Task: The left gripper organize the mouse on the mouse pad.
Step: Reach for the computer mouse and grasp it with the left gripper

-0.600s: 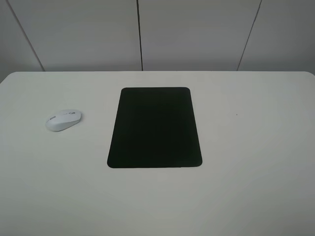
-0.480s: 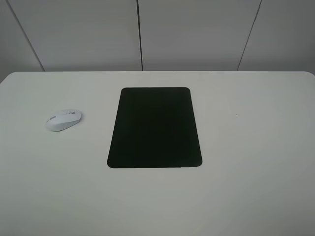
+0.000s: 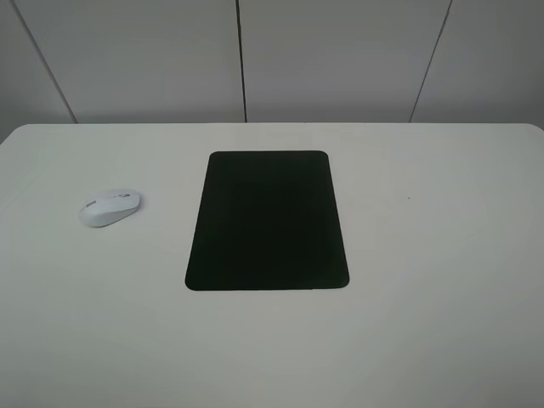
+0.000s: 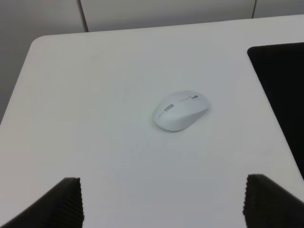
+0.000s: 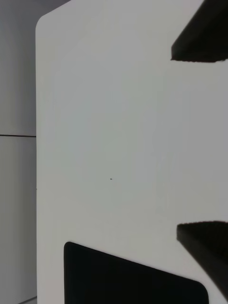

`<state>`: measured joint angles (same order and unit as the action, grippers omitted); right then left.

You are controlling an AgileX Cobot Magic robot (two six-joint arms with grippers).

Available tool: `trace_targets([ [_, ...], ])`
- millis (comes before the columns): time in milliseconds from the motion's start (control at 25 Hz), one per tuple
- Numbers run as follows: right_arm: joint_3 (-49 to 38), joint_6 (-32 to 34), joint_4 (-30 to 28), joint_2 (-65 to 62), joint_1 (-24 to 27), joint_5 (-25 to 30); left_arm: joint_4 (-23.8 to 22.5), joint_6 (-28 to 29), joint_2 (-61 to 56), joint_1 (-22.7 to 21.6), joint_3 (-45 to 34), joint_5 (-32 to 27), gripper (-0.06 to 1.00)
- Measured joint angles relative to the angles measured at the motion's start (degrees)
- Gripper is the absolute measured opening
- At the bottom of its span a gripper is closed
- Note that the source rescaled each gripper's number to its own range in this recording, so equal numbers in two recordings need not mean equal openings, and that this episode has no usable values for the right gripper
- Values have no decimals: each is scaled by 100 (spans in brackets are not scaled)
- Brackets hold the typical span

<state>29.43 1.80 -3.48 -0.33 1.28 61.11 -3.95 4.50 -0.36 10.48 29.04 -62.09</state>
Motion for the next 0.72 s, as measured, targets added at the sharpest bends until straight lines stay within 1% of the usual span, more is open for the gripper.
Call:
trace_targets([
  [720, 0, 0, -6, 0, 0, 0, 0, 0, 0, 0, 0, 0, 51],
])
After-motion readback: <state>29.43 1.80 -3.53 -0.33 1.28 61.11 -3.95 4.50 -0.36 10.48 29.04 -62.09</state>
